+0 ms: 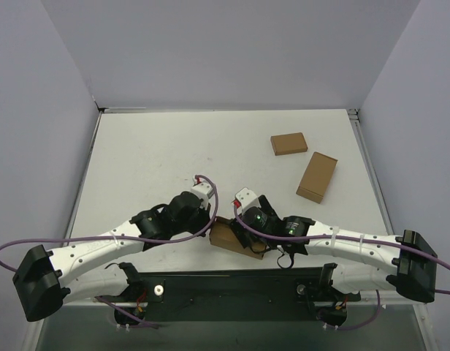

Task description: Fold the paper box

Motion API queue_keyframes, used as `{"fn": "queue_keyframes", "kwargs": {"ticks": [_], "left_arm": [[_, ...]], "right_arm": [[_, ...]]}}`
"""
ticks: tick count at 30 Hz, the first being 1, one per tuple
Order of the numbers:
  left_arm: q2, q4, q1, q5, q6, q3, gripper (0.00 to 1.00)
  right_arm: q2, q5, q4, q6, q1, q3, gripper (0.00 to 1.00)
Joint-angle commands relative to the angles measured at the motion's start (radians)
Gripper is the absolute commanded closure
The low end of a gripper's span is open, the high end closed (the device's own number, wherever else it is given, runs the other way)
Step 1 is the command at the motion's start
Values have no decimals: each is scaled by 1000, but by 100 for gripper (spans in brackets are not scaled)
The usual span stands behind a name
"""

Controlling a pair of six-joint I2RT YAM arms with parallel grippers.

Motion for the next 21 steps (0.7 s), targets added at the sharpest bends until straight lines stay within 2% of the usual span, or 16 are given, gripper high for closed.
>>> {"fn": "queue_keyframes", "kwargs": {"ticks": [1,12,21], "left_arm": [[12,-92,-6,-47,-4,2,100],[-25,-80,-11,3,-48,59,100],[-68,-66,-11,57,-91,39,100]], "right_arm": [[8,25,-85,8,-10,-26,20],[37,28,-79,7,-12,-21,22],[52,24,-85,15,-29,-10,23]]}}
